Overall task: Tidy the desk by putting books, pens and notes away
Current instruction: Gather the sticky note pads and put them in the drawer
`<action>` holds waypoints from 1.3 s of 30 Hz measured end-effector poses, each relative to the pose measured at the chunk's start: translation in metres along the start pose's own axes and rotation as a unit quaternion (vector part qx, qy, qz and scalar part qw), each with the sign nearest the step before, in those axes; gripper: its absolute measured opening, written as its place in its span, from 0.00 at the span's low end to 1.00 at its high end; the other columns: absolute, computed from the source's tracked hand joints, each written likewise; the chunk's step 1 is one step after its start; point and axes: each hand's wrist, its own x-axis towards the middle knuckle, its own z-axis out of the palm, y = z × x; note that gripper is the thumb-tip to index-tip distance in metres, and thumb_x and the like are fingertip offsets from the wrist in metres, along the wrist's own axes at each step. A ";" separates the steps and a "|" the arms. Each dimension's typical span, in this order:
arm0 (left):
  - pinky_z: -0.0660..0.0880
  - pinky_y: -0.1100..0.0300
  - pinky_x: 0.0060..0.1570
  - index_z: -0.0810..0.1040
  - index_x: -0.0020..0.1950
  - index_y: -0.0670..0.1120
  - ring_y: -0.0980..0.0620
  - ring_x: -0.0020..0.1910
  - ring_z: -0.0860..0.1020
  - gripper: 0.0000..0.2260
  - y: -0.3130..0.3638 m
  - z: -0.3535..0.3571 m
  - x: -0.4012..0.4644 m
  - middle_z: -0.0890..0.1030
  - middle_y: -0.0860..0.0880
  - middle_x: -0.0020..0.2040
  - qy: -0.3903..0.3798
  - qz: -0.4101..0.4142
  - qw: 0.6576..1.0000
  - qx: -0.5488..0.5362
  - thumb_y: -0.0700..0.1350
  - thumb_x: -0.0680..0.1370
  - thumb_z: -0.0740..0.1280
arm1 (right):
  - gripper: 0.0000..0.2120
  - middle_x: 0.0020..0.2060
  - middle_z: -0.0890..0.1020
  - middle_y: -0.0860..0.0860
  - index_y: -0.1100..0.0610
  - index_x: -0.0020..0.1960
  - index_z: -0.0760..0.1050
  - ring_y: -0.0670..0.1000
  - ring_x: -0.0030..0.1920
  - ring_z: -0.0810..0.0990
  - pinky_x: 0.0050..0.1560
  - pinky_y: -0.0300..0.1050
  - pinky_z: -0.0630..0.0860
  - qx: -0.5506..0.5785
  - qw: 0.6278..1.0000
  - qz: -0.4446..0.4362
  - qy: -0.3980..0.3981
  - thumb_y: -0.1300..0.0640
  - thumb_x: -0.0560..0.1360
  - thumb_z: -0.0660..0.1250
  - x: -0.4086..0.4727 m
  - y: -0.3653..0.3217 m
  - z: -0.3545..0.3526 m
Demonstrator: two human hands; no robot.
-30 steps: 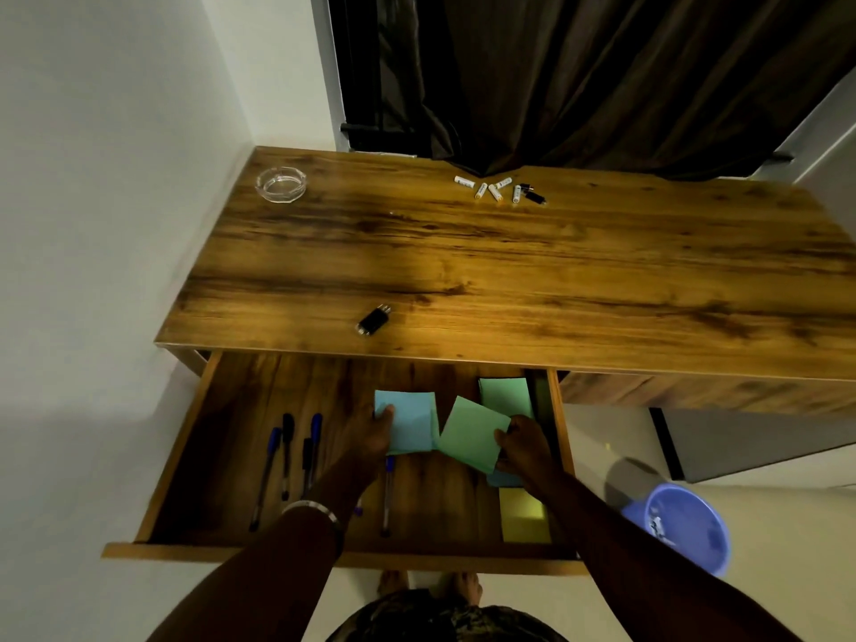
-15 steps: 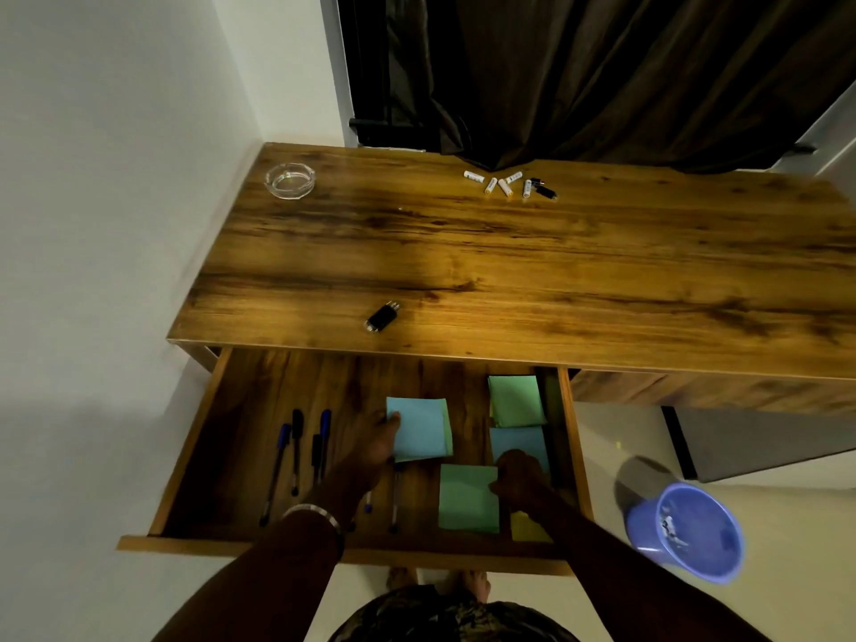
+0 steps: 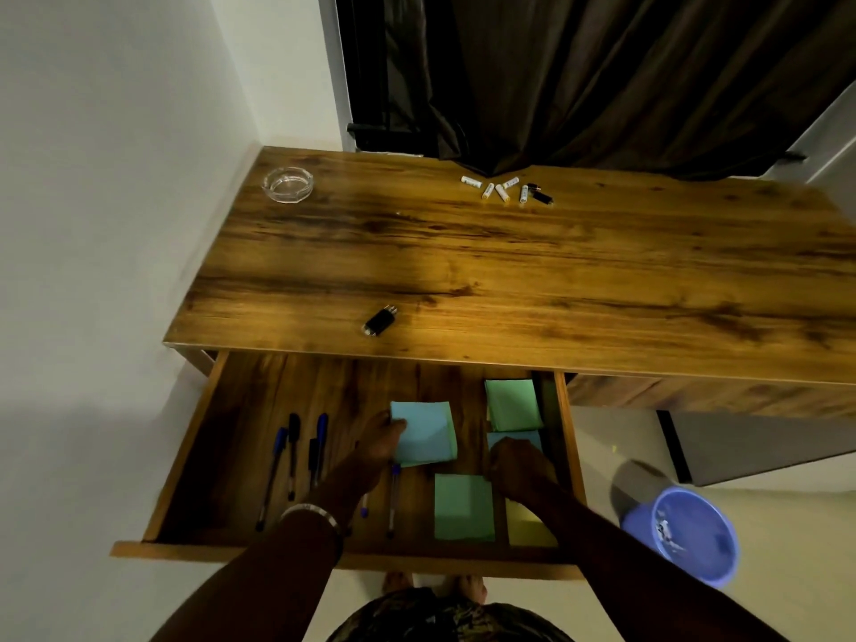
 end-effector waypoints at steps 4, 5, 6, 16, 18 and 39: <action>0.75 0.58 0.42 0.71 0.66 0.39 0.51 0.49 0.75 0.14 0.001 0.001 0.001 0.75 0.42 0.61 -0.036 0.027 0.999 0.019 0.41 0.80 0.62 | 0.12 0.46 0.82 0.51 0.56 0.51 0.80 0.51 0.47 0.81 0.46 0.44 0.77 0.245 0.965 0.045 0.082 0.50 0.80 0.61 0.002 -0.016 -0.008; 0.75 0.60 0.42 0.72 0.65 0.39 0.50 0.50 0.76 0.15 0.001 0.001 0.000 0.76 0.42 0.61 -0.039 0.034 0.998 0.025 0.41 0.79 0.64 | 0.12 0.46 0.82 0.53 0.57 0.52 0.80 0.52 0.48 0.81 0.47 0.47 0.78 0.335 0.938 0.059 0.070 0.50 0.79 0.62 0.003 -0.022 -0.011; 0.75 0.60 0.42 0.74 0.64 0.39 0.49 0.50 0.77 0.15 0.001 0.002 -0.001 0.77 0.42 0.61 -0.037 0.040 0.998 0.028 0.41 0.79 0.65 | 0.11 0.46 0.83 0.54 0.57 0.53 0.79 0.53 0.48 0.82 0.47 0.49 0.79 0.409 0.909 0.068 0.040 0.50 0.78 0.65 0.002 -0.027 -0.015; 0.77 0.64 0.37 0.75 0.62 0.40 0.52 0.47 0.77 0.16 -0.003 0.009 0.003 0.78 0.44 0.57 -0.003 0.057 0.998 -0.002 0.42 0.76 0.69 | 0.06 0.45 0.82 0.55 0.56 0.45 0.77 0.51 0.41 0.81 0.30 0.36 0.74 0.449 0.890 0.073 0.020 0.59 0.72 0.73 0.014 -0.030 -0.013; 0.75 0.63 0.34 0.73 0.63 0.38 0.52 0.45 0.77 0.16 -0.001 0.004 0.004 0.78 0.42 0.58 0.019 0.058 0.998 -0.005 0.42 0.78 0.67 | 0.06 0.45 0.81 0.57 0.55 0.42 0.75 0.52 0.42 0.80 0.31 0.40 0.74 0.442 0.891 0.088 0.055 0.59 0.73 0.72 0.020 -0.023 -0.011; 0.77 0.49 0.53 0.75 0.58 0.48 0.50 0.50 0.77 0.10 0.002 -0.023 0.028 0.77 0.51 0.52 0.086 0.034 0.996 -0.013 0.49 0.78 0.65 | 0.17 0.66 0.74 0.61 0.64 0.68 0.71 0.58 0.65 0.73 0.63 0.46 0.69 0.226 0.969 0.081 0.064 0.66 0.79 0.59 0.040 -0.019 0.000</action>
